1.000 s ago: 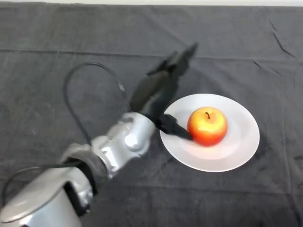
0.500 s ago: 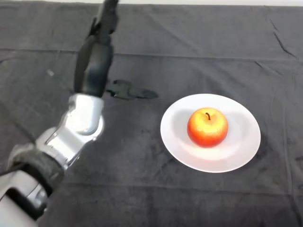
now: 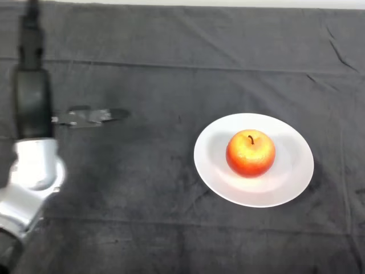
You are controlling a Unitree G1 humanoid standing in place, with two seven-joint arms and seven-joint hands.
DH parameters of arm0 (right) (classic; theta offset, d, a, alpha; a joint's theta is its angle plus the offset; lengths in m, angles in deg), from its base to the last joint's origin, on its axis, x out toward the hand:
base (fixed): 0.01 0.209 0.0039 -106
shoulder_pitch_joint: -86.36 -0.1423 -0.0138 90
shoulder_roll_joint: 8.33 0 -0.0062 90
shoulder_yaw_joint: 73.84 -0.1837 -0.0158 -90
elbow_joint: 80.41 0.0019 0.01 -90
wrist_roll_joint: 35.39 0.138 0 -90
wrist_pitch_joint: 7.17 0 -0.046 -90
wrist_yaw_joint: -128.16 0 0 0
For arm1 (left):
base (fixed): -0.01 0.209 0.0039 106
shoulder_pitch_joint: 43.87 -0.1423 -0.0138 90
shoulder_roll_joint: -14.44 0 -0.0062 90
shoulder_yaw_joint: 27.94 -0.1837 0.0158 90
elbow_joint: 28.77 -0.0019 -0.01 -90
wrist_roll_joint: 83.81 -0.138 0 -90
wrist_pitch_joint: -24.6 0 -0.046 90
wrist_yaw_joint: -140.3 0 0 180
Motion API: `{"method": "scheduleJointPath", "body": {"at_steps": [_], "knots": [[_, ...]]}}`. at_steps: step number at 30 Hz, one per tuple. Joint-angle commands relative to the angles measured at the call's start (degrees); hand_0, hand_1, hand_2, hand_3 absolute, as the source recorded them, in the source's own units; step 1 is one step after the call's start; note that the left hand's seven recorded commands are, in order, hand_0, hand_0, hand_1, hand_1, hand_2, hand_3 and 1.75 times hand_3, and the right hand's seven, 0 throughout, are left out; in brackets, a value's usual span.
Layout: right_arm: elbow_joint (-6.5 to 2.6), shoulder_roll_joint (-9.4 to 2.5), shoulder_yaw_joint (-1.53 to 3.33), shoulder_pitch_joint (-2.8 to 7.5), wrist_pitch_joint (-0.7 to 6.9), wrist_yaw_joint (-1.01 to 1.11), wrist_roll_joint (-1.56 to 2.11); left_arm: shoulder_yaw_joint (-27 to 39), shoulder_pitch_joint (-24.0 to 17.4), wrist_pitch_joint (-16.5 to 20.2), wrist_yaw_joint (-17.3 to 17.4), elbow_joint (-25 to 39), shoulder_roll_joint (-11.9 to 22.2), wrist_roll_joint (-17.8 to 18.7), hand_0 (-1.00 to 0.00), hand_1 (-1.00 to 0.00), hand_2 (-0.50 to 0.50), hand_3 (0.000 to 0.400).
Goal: Move the apple to the plate
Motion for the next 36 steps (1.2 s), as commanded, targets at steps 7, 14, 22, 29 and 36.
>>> {"method": "scheduleJointPath", "body": {"at_steps": [7, 14, 22, 29, 36], "knots": [[0.84, 0.62, -0.74, 0.50, -0.31, 0.22, 0.64, 7.8, -9.8, -2.6, -0.4, 6.3, 7.0, 1.4, 0.00, 0.00, 0.00, 0.000], [0.99, 0.56, -0.71, 0.54, -0.28, 0.12, 0.62, 14.6, -16.7, -5.9, -0.8, 6.5, 9.8, 0.7, 0.00, 0.00, 0.00, 0.000], [1.09, 0.53, -0.69, 0.57, -0.25, 0.06, 0.62, 21.6, -20.4, -9.9, -1.2, 1.6, 10.8, -0.4, 0.00, 0.00, 0.00, 0.000], [1.10, 0.52, -0.69, 0.57, -0.24, 0.03, 0.62, 25.7, -20.7, -11.7, -2.4, -2.9, 9.6, -2.5, 0.00, 0.00, 0.00, 0.000], [1.10, 0.53, -0.70, 0.57, -0.24, 0.03, 0.63, 27.7, -19.6, -11.6, -4.1, -4.8, 7.7, -6.0, 0.00, 0.00, 0.00, 0.000]]}}
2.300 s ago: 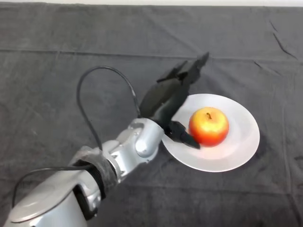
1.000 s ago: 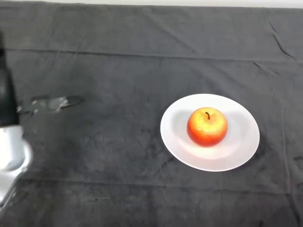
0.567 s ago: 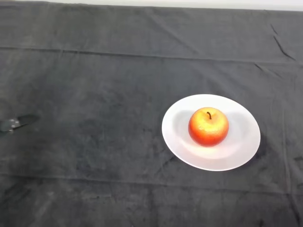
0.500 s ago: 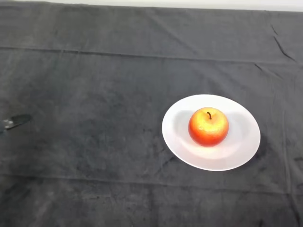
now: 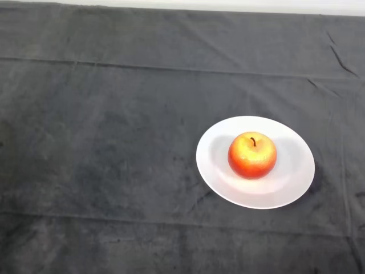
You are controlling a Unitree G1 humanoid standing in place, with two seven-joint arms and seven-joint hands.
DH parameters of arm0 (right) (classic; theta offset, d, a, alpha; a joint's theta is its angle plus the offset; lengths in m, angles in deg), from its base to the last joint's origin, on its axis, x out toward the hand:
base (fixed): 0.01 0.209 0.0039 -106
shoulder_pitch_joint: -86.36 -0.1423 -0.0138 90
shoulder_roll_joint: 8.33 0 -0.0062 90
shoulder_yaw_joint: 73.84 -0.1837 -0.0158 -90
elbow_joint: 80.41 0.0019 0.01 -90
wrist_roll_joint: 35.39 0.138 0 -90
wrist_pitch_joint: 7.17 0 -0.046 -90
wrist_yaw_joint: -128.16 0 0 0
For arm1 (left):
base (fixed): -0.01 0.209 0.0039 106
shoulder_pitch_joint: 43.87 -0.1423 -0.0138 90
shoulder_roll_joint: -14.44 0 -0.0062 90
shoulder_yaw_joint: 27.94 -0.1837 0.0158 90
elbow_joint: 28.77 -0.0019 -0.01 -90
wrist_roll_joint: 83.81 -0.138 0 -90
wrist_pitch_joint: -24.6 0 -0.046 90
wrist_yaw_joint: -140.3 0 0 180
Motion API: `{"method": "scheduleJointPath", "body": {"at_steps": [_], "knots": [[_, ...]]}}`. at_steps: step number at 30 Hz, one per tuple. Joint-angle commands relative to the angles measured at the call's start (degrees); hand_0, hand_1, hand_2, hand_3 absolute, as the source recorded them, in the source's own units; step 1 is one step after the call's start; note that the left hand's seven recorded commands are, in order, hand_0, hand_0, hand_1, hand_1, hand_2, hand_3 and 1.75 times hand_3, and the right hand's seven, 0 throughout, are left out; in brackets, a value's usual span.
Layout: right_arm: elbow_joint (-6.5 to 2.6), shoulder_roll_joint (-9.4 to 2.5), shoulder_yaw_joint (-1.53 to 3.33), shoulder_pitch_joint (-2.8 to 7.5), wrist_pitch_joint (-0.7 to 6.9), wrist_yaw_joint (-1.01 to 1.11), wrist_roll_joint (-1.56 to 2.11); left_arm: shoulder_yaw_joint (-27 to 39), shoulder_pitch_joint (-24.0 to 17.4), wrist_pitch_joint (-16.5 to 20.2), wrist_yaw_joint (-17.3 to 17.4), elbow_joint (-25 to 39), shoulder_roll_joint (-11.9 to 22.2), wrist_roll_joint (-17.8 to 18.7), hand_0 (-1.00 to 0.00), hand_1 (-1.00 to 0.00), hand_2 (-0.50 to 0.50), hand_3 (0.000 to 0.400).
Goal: Move the apple to the plate
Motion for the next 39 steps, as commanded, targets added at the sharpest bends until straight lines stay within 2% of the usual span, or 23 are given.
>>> {"method": "scheduleJointPath", "body": {"at_steps": [1, 23, 39], "knots": [[1.09, 0.54, -0.70, 0.56, -0.25, 0.03, 0.64, 2.3, -0.2, -1.1, -0.9, -1.7, 0.3, -1.1, 0.00, 0.00, 0.00, 0.000], [1.04, 0.56, -0.72, 0.55, -0.26, 0.05, 0.66, 6.7, 1.5, -4.4, 1.3, -6.4, -1.8, -5.0, 0.00, 0.00, 0.00, 0.000], [1.00, 0.58, -0.73, 0.54, -0.27, 0.08, 0.67, 8.9, 1.9, -4.7, 2.6, -6.6, -3.4, -6.8, 0.00, 0.00, 0.00, 0.000]]}}
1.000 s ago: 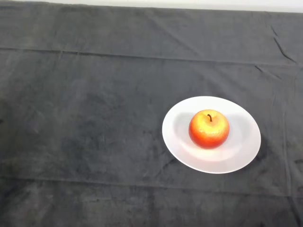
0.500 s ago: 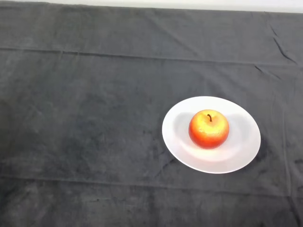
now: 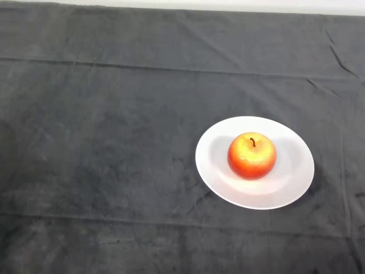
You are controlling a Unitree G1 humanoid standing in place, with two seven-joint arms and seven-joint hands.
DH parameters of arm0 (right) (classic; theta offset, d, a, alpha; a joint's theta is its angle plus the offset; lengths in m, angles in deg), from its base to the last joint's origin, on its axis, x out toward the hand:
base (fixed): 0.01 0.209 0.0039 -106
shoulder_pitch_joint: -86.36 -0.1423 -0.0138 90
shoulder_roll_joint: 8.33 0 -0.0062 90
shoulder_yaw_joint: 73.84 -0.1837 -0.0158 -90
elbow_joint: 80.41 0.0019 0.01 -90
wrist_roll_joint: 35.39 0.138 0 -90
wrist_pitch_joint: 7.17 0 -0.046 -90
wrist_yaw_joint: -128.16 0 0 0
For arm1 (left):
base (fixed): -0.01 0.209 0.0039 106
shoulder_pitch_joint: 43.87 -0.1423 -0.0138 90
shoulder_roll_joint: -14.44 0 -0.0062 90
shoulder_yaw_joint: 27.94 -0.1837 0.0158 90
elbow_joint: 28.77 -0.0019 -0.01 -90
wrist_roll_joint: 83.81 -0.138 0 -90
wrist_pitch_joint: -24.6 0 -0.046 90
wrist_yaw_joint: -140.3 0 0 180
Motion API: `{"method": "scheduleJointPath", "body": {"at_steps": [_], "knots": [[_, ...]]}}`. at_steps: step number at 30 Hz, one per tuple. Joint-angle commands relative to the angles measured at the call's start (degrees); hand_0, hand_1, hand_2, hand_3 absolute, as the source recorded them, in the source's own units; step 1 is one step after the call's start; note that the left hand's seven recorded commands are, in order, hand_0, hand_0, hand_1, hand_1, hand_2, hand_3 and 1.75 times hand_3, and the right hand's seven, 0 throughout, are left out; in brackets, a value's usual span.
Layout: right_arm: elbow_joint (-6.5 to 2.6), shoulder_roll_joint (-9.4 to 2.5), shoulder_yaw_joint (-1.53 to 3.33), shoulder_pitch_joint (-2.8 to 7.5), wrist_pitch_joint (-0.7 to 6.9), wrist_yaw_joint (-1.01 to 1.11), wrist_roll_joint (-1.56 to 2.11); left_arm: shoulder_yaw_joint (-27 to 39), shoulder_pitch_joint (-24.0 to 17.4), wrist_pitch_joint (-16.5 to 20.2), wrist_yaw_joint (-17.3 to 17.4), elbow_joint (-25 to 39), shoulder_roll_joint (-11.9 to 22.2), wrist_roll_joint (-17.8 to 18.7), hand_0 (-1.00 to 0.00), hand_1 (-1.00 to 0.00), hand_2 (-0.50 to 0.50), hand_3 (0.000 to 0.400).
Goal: Move the apple to the plate
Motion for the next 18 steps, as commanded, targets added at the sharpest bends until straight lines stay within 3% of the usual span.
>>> {"method": "scheduleJointPath", "body": {"at_steps": [1, 10, 18], "knots": [[1.00, 0.58, -0.73, 0.54, -0.27, 0.08, 0.67, 3.1, 1.6, -1.2, 0.3, -1.7, -0.7, -0.9, 0.00, 0.00, 0.00, 0.000], [1.00, 0.57, -0.72, 0.54, -0.27, 0.08, 0.67, 4.0, 1.5, -0.6, 0.8, -0.5, -1.5, -1.9, 0.00, 0.00, 0.00, 0.000], [1.05, 0.55, -0.71, 0.55, -0.26, 0.06, 0.66, 4.7, 0.5, 2.1, 1.2, 3.7, -2.6, -2.7, 0.00, 0.00, 0.00, 0.000]]}}
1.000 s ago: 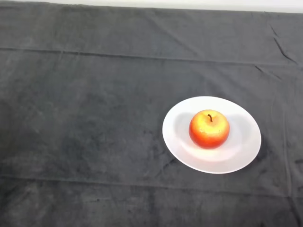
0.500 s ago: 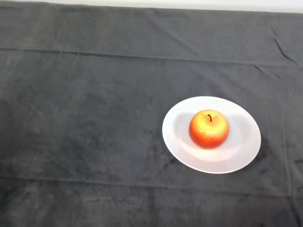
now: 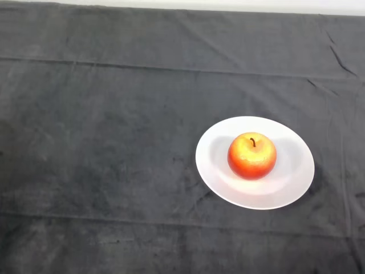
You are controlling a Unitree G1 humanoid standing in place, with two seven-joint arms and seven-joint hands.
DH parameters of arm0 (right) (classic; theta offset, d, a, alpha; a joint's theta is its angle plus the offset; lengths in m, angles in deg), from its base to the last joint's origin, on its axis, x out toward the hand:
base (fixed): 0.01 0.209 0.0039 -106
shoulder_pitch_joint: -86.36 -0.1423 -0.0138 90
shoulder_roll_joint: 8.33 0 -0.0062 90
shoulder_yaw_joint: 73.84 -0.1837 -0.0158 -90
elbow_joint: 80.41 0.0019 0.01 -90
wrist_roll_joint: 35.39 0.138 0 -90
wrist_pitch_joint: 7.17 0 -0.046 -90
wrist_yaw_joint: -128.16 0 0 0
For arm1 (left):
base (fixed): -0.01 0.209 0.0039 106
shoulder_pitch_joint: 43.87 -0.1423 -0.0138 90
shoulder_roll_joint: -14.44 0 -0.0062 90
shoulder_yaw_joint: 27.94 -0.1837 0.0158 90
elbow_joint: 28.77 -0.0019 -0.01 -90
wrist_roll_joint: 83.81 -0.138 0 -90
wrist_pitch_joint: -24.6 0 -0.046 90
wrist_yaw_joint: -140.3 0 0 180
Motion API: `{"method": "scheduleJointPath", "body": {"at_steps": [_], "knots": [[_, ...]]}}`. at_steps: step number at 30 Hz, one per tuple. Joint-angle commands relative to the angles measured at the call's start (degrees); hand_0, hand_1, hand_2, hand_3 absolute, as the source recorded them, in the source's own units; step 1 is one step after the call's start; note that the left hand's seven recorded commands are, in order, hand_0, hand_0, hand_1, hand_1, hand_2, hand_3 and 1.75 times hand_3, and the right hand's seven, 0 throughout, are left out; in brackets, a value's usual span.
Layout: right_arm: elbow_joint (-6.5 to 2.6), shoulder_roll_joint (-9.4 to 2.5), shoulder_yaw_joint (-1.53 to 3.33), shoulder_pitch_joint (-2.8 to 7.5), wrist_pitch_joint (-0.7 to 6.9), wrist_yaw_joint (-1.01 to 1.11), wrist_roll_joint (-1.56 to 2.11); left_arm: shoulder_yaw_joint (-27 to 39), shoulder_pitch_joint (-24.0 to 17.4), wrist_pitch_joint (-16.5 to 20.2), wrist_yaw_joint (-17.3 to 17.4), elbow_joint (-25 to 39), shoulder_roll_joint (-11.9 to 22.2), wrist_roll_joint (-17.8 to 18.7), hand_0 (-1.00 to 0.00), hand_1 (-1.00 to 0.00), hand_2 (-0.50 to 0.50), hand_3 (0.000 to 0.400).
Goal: Move the apple to the plate
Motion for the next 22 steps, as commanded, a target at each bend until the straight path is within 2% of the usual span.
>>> {"method": "scheduleJointPath", "body": {"at_steps": [1, 22], "knots": [[1.06, 0.55, -0.71, 0.55, -0.26, 0.06, 0.66, 2.1, 0.3, 0.7, 0.3, 2.8, -0.1, -0.8, 0.00, 0.00, 0.00, 0.000], [1.16, 0.51, -0.68, 0.58, -0.24, -0.01, 0.65, 4.4, 1.2, -0.7, 2.8, -0.4, -0.7, -1.1, 0.00, 0.00, 0.00, 0.000]]}}
